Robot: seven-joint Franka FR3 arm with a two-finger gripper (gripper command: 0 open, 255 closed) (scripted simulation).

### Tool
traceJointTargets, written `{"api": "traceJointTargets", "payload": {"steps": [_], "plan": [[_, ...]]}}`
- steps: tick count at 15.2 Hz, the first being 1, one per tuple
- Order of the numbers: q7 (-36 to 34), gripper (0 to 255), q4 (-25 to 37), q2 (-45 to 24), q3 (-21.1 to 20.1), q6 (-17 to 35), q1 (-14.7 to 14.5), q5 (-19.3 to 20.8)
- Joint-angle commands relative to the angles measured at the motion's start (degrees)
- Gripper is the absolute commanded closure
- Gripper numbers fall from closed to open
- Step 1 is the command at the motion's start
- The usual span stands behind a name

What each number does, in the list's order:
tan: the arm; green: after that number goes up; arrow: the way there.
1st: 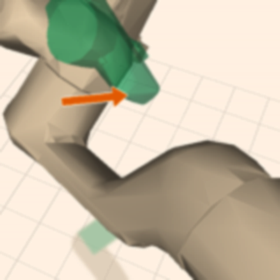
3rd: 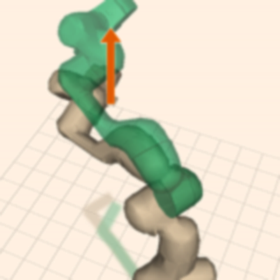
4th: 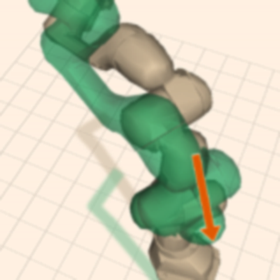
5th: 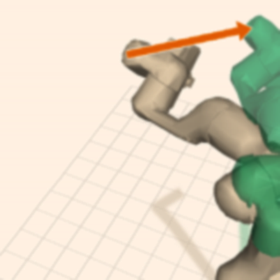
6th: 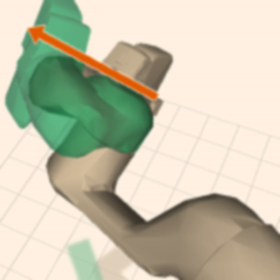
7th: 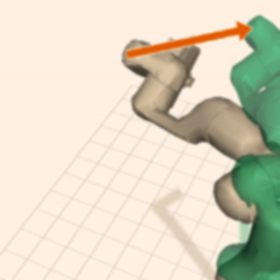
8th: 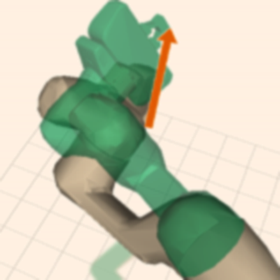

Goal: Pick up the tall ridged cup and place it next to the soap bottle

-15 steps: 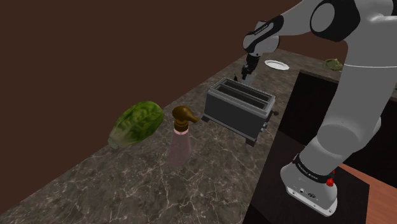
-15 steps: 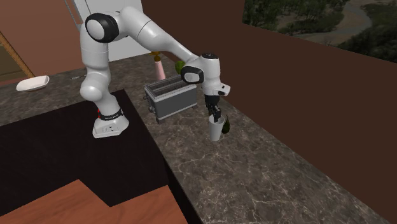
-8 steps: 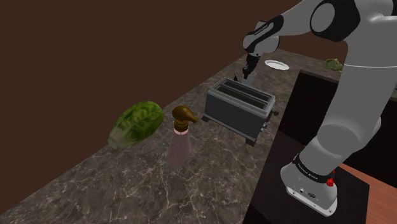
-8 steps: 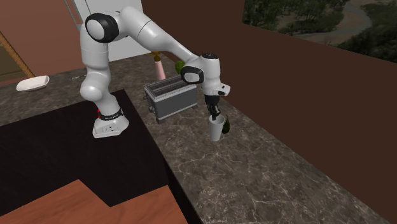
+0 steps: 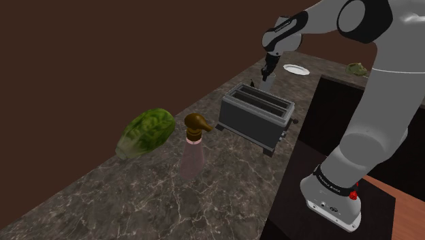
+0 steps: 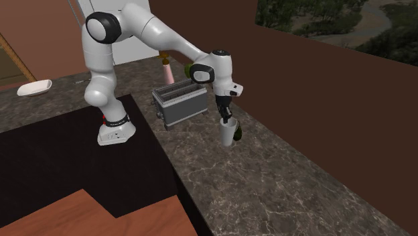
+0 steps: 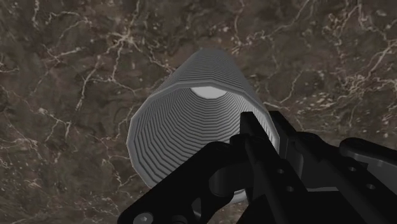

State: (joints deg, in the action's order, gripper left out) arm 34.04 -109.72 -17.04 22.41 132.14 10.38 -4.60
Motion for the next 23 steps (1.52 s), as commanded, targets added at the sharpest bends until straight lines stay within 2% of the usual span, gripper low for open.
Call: {"api": "traceJointTargets", "payload": {"steps": [1, 23], "plan": [[-0.27, 255, 0.96, 0.61, 0.13, -1.54, -0.14, 0.36], [-1.48, 255, 11.31, 6.07, 0.99, -16.94, -0.79, 3.03]]}}
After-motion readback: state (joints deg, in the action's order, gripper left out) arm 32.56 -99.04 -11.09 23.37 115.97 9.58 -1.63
